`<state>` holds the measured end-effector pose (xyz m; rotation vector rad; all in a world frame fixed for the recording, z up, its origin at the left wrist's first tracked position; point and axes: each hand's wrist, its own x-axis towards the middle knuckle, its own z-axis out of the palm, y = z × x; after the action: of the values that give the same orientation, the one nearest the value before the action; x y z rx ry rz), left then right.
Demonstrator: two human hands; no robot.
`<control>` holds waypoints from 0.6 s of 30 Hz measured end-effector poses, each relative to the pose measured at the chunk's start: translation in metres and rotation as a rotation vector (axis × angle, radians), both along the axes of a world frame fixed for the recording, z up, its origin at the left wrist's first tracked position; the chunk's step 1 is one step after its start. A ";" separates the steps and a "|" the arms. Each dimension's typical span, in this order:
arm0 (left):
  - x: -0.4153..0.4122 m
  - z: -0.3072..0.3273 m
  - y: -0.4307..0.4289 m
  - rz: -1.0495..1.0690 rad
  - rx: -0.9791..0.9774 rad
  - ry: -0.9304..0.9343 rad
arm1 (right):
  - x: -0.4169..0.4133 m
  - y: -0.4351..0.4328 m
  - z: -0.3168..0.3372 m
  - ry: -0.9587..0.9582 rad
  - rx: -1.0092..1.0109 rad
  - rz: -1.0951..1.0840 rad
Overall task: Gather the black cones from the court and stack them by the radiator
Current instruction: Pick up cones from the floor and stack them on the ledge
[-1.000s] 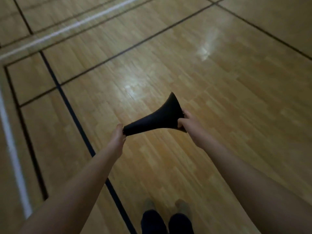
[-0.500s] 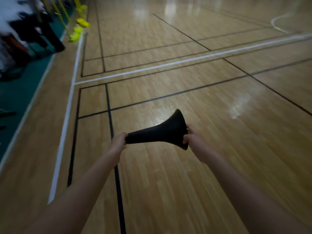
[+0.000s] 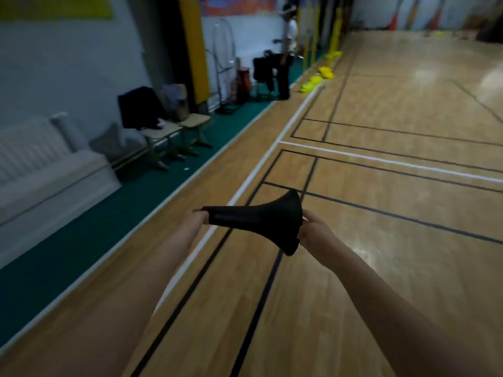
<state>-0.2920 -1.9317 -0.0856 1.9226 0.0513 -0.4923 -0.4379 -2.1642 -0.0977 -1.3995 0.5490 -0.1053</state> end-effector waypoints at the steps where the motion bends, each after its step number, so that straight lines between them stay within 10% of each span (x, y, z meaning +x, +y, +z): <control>1: 0.007 0.004 0.040 0.050 0.005 -0.008 | 0.020 0.025 0.005 0.015 -0.002 0.075; 18: 0.067 0.037 0.481 0.440 0.034 -0.039 | 0.252 0.427 0.058 0.060 -0.074 0.624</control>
<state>-0.2253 -1.4508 -0.0485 1.8810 0.4496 -0.1582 -0.1862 -1.7372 -0.0398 -1.5916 0.1394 0.4224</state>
